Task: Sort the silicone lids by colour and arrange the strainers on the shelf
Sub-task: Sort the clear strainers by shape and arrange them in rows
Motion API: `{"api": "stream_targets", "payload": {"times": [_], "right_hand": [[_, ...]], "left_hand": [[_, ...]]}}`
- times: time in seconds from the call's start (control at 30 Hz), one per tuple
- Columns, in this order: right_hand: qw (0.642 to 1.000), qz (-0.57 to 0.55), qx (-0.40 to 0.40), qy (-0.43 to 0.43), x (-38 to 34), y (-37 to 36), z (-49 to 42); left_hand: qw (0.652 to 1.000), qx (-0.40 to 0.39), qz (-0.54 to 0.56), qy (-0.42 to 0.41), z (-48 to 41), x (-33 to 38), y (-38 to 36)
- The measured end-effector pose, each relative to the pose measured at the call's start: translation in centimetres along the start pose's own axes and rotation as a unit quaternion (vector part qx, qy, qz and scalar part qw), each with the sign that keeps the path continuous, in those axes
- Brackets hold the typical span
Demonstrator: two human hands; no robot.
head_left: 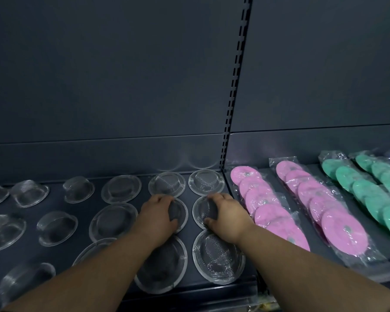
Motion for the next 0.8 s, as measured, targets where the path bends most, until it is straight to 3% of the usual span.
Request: {"api": "stream_targets", "payload": {"times": [0.17,0.4,0.57,0.8], "right_hand": [[1.000,-0.008,0.000,-0.005,0.2,0.1,-0.1],[0.997,-0.048,0.060,-0.016,0.5,1.7,-1.9],[0.998,-0.026,0.052,-0.026,0.2,1.9,-4.7],[1.000,0.012,-0.005,-0.017,-0.2,0.5,-8.2]], "left_hand": [[1.000,-0.001,0.015,0.001,-0.2,0.0,0.0],[0.997,0.064,0.043,-0.018,-2.1,0.4,0.7],[0.996,0.081,0.006,-0.022,-4.9,0.4,1.0],[0.999,0.042,-0.002,0.018,-8.0,-1.1,0.3]]}}
Point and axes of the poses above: each hand's wrist, its own z-axis away from the middle knuckle, its own y-axis out of the back of the hand, x = y × z, the point moved 5 cm from there along -z, towards the middle knuckle, and after that the axes turned 4 degrees about x, right-handed, at the moved point
